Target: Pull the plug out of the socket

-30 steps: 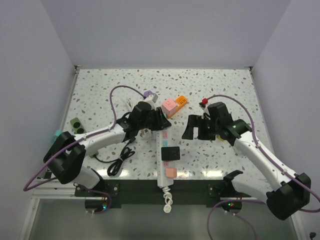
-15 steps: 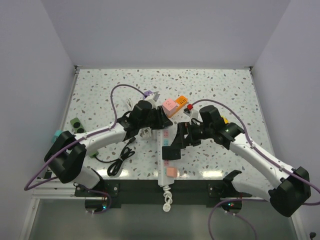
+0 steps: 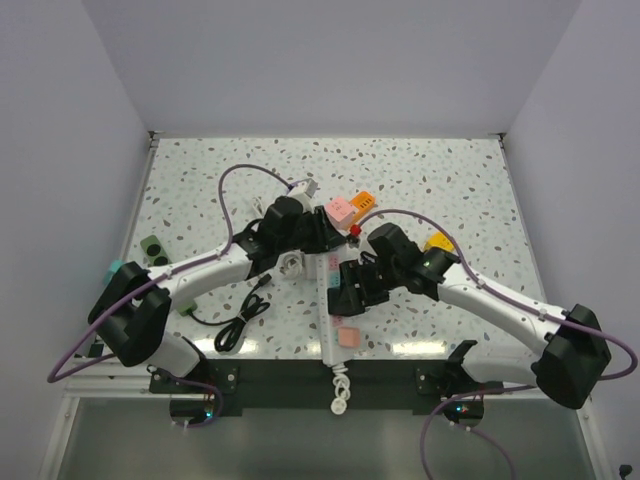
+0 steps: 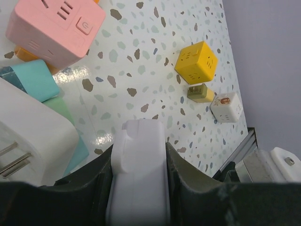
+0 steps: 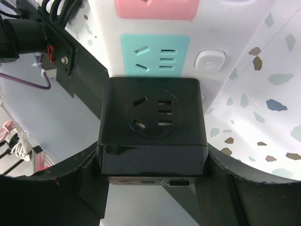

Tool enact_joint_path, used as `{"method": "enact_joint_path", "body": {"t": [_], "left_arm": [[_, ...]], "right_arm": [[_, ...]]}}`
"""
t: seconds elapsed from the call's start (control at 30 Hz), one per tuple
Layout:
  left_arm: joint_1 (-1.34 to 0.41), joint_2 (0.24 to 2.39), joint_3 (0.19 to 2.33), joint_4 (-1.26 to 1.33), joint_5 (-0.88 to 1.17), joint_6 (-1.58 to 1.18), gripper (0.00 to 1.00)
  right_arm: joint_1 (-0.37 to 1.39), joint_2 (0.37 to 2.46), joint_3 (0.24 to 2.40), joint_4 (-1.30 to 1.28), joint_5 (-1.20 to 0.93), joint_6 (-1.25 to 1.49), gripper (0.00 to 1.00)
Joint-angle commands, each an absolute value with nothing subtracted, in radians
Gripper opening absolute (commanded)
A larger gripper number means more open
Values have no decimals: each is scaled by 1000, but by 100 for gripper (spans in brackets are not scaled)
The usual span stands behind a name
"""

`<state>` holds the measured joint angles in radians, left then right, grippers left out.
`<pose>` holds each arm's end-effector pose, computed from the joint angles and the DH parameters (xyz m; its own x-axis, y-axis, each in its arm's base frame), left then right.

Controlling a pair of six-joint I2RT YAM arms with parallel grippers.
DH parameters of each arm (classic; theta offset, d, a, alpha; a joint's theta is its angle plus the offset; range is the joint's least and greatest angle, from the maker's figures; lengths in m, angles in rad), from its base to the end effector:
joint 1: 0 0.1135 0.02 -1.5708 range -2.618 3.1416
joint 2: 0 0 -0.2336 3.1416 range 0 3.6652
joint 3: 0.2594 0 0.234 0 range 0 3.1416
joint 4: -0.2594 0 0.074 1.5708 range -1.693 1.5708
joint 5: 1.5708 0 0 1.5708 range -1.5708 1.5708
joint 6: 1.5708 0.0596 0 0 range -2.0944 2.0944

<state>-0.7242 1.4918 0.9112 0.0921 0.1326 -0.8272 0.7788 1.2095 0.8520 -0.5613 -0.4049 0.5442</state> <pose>0.2503 -0.2319 0.2100 -0.7857 -0.2791 -0.5521 0.2450 0.6791 -0.6920 0.1603 0.1912 0.2067 -0.9064 -0.2259 -0.3570 -0.4050 0.7051 0.5820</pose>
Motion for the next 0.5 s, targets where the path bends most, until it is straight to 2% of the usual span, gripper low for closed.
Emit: {"method": "enact_joint_path", "body": {"t": [0.0,0.07,0.1,0.2,0.37,0.47], "left_arm": [[-726,1428,940,169,175,-854,26],[-733,1420,927,176,183,-861,43],[-751,1413,907,178,178,-861,54],[-793,1401,852,202,155,-880,66],[-828,1397,772,282,153,-930,66],[-841,1414,759,287,155,-920,59]], "right_arm": [[775,1155,894,-546,-282,563,0],[775,1143,910,-545,-252,571,0],[775,1140,922,-538,-244,575,0],[773,1146,939,-505,-227,595,0],[773,1170,992,-480,-224,606,0],[775,1172,1014,-462,-248,597,0]]}}
